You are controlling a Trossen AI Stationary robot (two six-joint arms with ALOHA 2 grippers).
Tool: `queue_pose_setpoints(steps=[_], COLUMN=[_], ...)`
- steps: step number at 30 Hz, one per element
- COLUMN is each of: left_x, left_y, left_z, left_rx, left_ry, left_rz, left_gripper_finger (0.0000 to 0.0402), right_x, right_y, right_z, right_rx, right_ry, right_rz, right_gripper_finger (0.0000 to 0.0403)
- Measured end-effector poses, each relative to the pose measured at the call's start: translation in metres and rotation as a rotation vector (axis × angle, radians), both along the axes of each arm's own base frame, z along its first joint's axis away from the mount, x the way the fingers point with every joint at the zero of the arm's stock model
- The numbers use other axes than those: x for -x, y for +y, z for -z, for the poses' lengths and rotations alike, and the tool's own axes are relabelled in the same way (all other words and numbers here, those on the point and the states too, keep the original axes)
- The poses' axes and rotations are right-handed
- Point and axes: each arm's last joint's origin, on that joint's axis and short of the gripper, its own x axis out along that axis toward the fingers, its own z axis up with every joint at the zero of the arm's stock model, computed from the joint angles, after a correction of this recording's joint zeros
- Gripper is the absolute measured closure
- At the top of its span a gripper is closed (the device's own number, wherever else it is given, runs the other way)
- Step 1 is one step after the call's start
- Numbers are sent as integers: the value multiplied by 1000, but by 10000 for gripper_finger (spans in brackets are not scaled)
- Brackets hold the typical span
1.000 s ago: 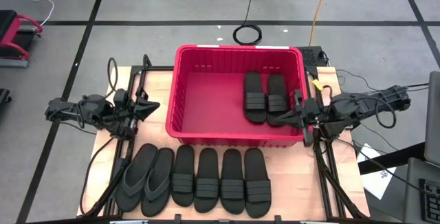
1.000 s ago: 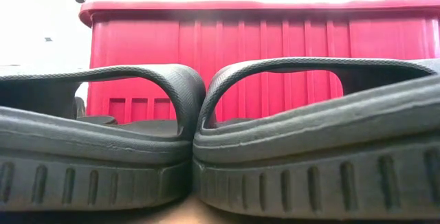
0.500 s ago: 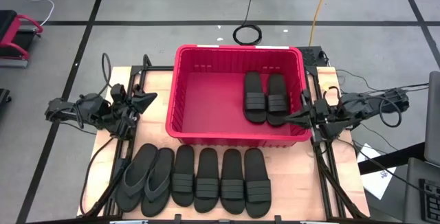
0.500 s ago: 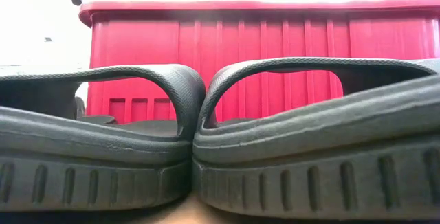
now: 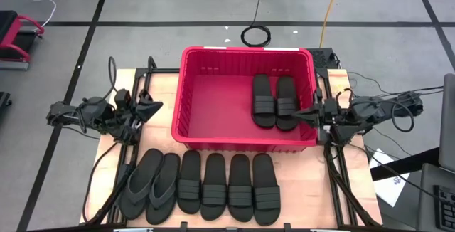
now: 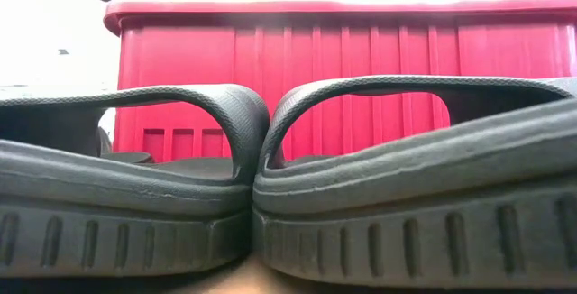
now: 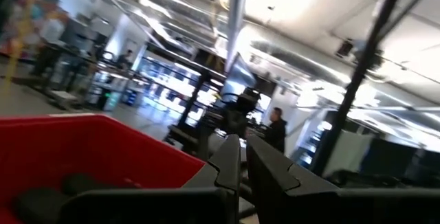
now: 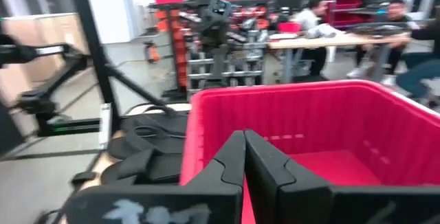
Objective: Pick and place slides into bin
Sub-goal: Put the black slipper into the red organizer bin
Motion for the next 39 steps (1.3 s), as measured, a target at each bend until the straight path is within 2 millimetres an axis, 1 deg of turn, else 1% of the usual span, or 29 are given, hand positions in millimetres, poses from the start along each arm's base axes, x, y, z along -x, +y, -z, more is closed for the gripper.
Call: queue_pose_setpoints(steps=[4, 6, 8, 11, 12, 15, 18, 22, 24, 26, 31, 35, 39], left_x=[0, -1, -2, -3, -4, -4, -5, -5, -5, -5, -5, -5, -5], left_y=[-2, -2, -2, -3, -3, -3, -3, -3, -3, -3, -3, -3, -3], left_z=[1, 2, 5, 10, 11, 14, 15, 15, 15, 15, 17, 17, 18], left_rx=[-19, -24, -28, -18, -16, -10, -5, -4, -4, -4, -3, 1, 4], left_ry=[6, 21, 48, 100, 115, 144, 156, 155, 156, 157, 172, 177, 184], left_rz=[63, 70, 70, 76, 77, 80, 82, 82, 82, 82, 83, 84, 86], left_gripper_finger=[376, 376, 376, 376, 376, 376, 376, 376, 376, 376, 376, 376, 376], right_x=[-11, -19, -31, -51, -58, -75, -88, -95, -97, -98, -103, -109, -117], right_y=[4, 8, 13, 23, 27, 41, 56, 75, 81, 86, 96, 102, 115], right_z=[7, 13, 17, 22, 22, 15, 8, -7, -8, -5, -5, 4, 15], right_rx=[-23, -23, -17, -60, -61, -64, -76, -66, -49, -53, -142, -236, -276], right_ry=[-63, -83, -74, -53, -42, 1, 137, 345, 466, 561, 581, 664, 727], right_rz=[-7, -59, -111, -152, -170, -260, -357, -433, -475, -538, -711, -754, -840], right_gripper_finger=[403, 403, 403, 403, 403, 403, 403, 403, 403, 403, 403, 403, 403])
